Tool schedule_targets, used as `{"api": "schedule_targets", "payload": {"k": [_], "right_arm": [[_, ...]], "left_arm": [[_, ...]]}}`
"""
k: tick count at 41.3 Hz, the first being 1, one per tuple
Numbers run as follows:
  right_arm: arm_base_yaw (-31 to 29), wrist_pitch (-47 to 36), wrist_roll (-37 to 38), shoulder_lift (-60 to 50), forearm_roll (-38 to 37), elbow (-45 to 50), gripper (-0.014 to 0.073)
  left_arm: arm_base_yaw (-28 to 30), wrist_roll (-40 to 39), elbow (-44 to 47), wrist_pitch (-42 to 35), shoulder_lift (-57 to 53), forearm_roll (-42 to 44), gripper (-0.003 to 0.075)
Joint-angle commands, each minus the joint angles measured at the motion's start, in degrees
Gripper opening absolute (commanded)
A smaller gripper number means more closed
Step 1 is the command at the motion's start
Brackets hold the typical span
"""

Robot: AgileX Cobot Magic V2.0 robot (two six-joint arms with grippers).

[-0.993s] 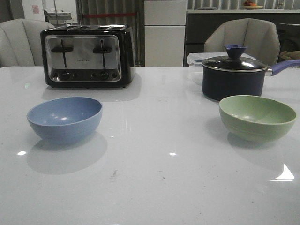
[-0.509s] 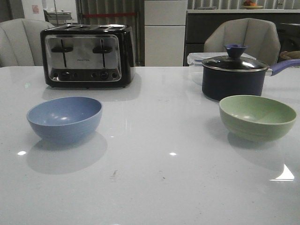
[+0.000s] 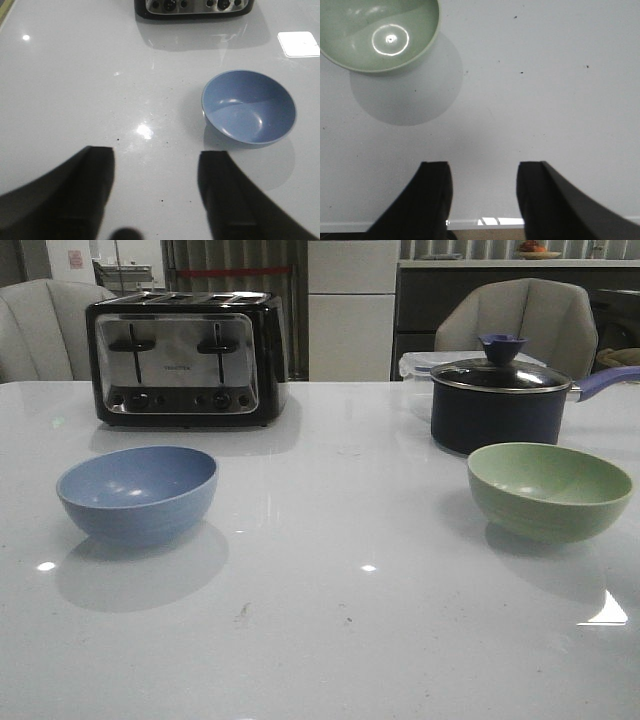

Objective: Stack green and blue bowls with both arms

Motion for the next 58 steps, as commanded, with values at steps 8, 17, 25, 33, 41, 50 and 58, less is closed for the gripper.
{"api": "schedule_targets", "payload": {"k": [8,17,25,33,41,50,58], "right_arm": [[-1.1,-6.4,0.0,9.5,2.9,-5.0,0.0479],[-3.1,-7.0,-3.3,20.8,9.0,-12.3,0.0479],[-3.1,-4.3,-11.0,31.8,18.0,-19.9,0.0479],[-3.1,-2.8,-12.1,41.8,20.5,-27.1,0.0479],[-3.1,-0.6,-12.1,49.7,20.7,-33.9,0.0479],[-3.1,0.8,-12.1,54.1,20.8,-37.9,0.0394],[-3.1,2.0,-12.1,55.0,20.7,-38.6,0.0225]], "left_arm": [[-10.8,-0.2,-1.5,-5.9,0.4,-0.5,0.0597],[-16.5,-0.2,-1.5,-5.9,0.4,1.1,0.058],[-16.6,-0.2,-1.5,-5.9,0.4,1.1,0.058],[-16.6,-0.2,-1.5,-5.9,0.4,1.1,0.058],[-16.6,-0.2,-1.5,-5.9,0.4,1.1,0.058],[-16.6,-0.2,-1.5,-5.9,0.4,1.1,0.058],[-16.6,-0.2,-1.5,-5.9,0.4,1.1,0.058]]}}
